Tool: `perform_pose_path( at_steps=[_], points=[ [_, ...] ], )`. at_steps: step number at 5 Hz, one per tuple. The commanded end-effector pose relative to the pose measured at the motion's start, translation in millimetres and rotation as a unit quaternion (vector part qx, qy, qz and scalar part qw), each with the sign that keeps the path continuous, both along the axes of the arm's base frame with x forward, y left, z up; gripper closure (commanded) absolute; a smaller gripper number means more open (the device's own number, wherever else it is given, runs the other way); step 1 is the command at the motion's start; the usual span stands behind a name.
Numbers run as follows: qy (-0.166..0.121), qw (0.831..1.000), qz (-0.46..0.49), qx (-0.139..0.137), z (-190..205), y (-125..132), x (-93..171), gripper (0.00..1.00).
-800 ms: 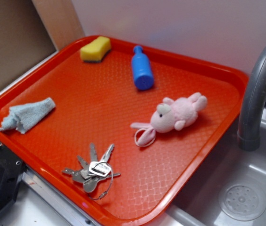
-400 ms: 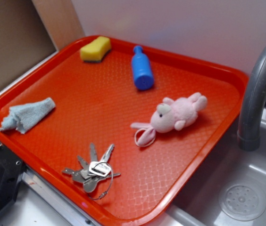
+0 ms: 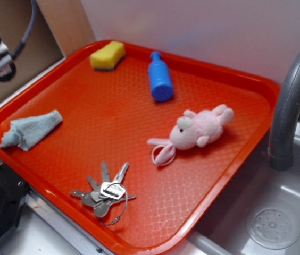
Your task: Grab the blue cloth.
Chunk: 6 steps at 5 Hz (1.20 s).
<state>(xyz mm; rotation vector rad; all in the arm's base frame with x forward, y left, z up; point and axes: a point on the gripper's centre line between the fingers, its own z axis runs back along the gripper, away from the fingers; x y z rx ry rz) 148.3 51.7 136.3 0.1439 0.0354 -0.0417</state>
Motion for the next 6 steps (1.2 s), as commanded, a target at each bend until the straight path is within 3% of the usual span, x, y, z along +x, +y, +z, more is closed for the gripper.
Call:
perform_pose_path(
  at_steps=[1,2,3,5,6],
  points=[
    [0.006,0.999,-0.026,-0.024,-93.6,13.0,3.6,0.0],
    [0.02,0.999,-0.029,-0.04,-129.3,13.1,-5.6,0.0],
    [0.017,0.998,-0.012,-0.058,-130.3,14.0,-6.3,1.0],
    [0.003,0.999,-0.035,-0.035,-115.8,12.3,-8.2,1.0],
    [-0.032,0.998,-0.035,-0.037,-76.2,7.3,-5.1,1.0]
  ],
)
